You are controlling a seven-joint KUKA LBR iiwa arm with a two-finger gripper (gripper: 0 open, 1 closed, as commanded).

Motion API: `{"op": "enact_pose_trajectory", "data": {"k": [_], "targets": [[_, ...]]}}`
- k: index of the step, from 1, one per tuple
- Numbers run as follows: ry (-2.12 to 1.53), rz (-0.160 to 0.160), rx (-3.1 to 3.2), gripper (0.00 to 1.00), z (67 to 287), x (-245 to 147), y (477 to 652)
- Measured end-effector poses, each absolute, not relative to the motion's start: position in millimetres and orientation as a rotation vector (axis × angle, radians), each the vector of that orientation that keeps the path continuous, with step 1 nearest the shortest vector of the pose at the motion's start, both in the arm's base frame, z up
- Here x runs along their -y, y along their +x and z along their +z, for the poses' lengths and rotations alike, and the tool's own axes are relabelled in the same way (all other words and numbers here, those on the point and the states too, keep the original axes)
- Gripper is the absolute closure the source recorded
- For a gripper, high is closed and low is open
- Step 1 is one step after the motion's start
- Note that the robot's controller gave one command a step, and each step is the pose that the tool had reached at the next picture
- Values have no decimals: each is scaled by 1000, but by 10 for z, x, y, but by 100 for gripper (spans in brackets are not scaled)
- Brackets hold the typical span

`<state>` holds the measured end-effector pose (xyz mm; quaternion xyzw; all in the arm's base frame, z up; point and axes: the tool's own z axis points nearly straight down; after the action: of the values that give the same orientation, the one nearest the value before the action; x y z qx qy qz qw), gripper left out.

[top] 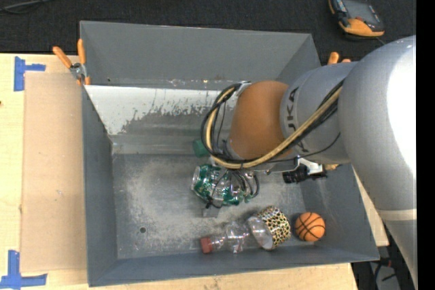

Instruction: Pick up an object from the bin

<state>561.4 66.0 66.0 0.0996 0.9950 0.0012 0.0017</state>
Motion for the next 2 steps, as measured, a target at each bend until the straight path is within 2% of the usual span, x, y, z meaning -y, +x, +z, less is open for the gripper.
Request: {"op": "enact_pose_trajectory", "data": {"k": [1, 2], "targets": [[217, 6, -3128, 100, 704, -695, 5655], [218, 6, -3128, 100, 706, -695, 5655]]}}
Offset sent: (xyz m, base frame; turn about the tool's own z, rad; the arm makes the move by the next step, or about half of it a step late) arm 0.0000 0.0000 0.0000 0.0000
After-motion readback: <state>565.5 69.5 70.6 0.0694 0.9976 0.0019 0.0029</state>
